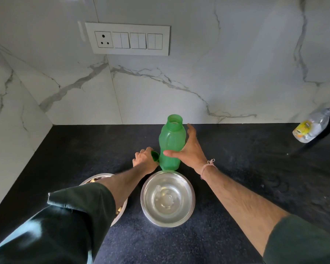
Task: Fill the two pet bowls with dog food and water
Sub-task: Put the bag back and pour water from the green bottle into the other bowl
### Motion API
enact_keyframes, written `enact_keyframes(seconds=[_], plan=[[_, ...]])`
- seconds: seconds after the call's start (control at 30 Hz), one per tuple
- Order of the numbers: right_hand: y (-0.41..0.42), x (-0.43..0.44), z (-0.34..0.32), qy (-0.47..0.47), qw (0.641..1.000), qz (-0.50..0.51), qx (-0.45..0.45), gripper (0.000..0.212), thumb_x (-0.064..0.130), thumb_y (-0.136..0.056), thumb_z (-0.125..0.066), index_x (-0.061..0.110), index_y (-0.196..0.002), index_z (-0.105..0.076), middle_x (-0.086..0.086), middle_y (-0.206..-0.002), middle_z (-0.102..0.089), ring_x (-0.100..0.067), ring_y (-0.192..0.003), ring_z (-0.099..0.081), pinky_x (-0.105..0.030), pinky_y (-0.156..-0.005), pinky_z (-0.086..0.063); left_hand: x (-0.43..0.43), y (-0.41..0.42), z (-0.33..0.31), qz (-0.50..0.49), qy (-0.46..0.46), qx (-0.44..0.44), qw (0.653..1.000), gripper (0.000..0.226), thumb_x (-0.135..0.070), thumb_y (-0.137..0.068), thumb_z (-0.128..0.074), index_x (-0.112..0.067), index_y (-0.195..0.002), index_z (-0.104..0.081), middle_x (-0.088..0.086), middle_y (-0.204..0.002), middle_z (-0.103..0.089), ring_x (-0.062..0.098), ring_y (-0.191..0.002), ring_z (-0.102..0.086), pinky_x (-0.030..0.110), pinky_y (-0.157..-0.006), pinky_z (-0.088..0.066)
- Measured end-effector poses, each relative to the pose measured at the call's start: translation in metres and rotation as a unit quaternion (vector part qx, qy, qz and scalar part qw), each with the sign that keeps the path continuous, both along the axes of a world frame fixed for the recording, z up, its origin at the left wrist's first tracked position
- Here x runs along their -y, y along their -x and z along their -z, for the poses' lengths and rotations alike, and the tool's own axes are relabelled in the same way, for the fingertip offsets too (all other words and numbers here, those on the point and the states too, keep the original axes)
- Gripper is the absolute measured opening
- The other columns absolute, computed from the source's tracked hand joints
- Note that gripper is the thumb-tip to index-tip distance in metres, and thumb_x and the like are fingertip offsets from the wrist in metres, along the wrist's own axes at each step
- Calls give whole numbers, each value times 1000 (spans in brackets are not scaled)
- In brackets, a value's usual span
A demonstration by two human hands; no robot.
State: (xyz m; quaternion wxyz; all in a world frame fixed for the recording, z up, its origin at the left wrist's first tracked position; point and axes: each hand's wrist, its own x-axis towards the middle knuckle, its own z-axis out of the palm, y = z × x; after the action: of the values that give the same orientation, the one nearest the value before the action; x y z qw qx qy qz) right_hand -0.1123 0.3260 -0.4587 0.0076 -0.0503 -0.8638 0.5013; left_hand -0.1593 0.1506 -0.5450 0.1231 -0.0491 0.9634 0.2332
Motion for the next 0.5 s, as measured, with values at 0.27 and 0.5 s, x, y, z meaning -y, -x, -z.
enact_keyframes(seconds=[0.27, 0.5], plan=[[22, 23, -41, -86, 994, -37, -58, 75, 52, -58, -91, 22, -117, -57, 8, -106, -64, -7, -96, -64, -38, -88, -59, 18, 19, -79, 44, -85, -124, 988, 34, -34, -79, -75, -25, -110, -64, 2, -109, -60, 18, -91, -64, 20, -62, -48], [31, 30, -46, -69, 995, -52, -41, 72, 48, -57, -89, 21, -114, -56, 2, -104, -67, -17, -96, -67, -45, -85, -60, 40, 24, -190, 193, -72, -212, 955, 60, -17, -76, -85, -12, -131, -60, 9, -124, -56, 23, -110, -61, 25, -84, -46]])
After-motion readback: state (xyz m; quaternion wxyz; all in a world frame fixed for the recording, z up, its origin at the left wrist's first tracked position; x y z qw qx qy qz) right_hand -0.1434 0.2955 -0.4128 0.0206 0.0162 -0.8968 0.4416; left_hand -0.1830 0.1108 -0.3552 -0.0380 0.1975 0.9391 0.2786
